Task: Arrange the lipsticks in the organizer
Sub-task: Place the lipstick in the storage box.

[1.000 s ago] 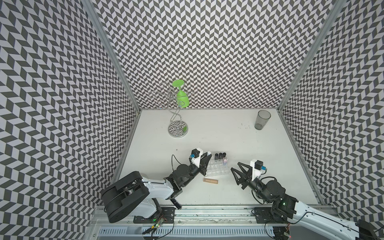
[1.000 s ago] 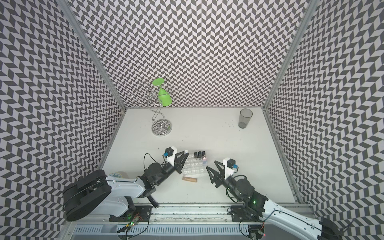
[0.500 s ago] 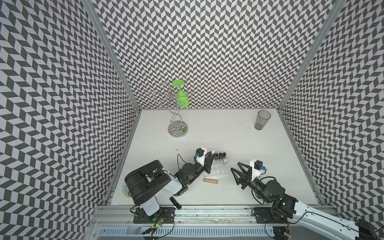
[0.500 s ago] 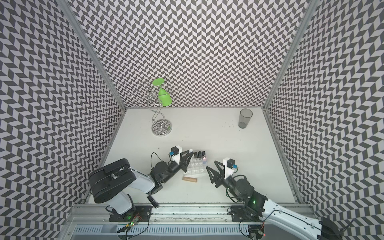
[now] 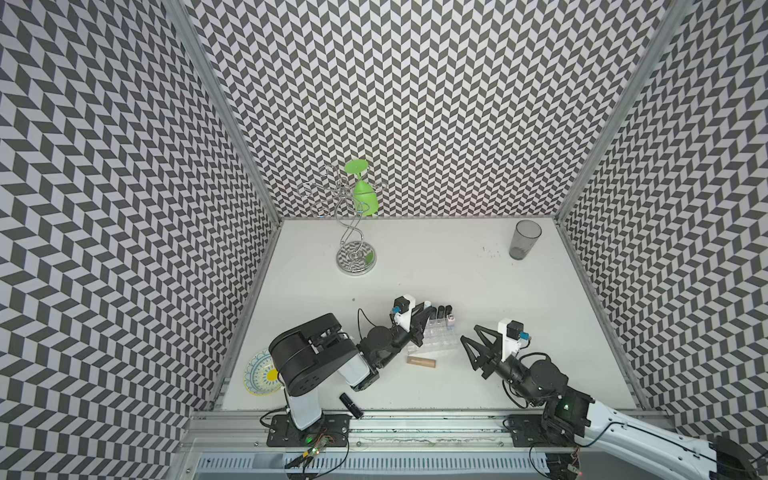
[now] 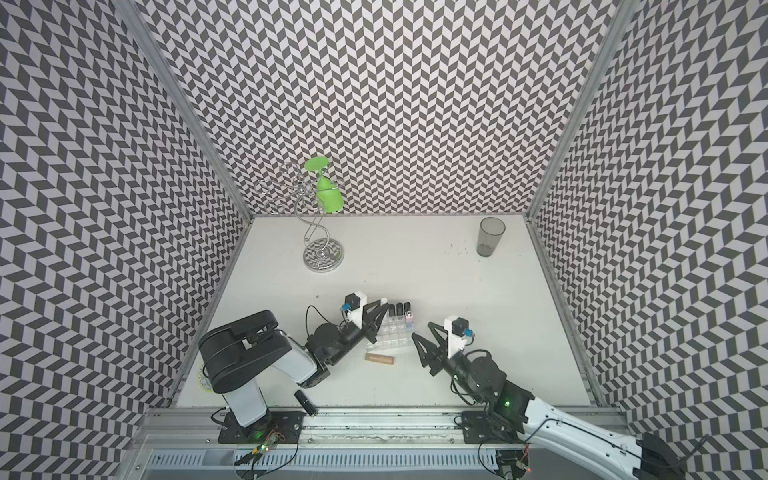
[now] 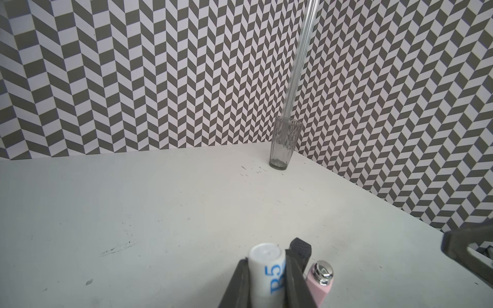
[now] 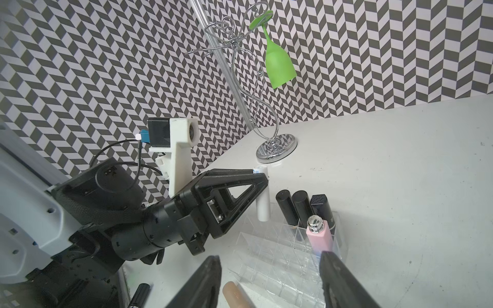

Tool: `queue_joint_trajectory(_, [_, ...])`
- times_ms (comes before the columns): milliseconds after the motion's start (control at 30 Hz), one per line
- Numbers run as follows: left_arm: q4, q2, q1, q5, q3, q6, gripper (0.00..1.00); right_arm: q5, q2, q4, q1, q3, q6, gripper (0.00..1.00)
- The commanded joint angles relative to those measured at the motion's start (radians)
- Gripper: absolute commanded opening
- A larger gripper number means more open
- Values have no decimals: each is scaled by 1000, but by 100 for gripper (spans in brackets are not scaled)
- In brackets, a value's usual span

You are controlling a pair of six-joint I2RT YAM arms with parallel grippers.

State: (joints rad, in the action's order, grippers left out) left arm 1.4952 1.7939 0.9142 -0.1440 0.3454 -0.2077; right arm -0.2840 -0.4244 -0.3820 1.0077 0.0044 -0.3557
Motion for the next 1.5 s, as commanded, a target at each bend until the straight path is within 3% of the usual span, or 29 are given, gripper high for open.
queue_joint_trajectory(0, [65, 28, -10, 2, 20, 3, 0, -11, -9, -54, 6, -38, 14, 62])
queue_joint_trajectory(367, [174, 102, -34, 76, 15, -15, 1, -24, -33, -63, 5, -36, 19, 62])
queue_joint_trajectory(500, [129, 103, -34, 35, 30, 15, 2, -26, -38, -65, 6, -37, 19, 62])
queue_joint_trajectory(1000, [217, 177, -40, 44, 29, 39, 15, -29, -44, -66, 6, -37, 23, 62])
queue_joint_trajectory(1333, [337, 206, -40, 24, 1, 86, 16, -29, -58, -79, 6, -38, 24, 62])
queue_joint_trajectory(1467, [286, 196, -41, 28, 25, 107, 16, -34, -77, -84, 5, -35, 27, 62])
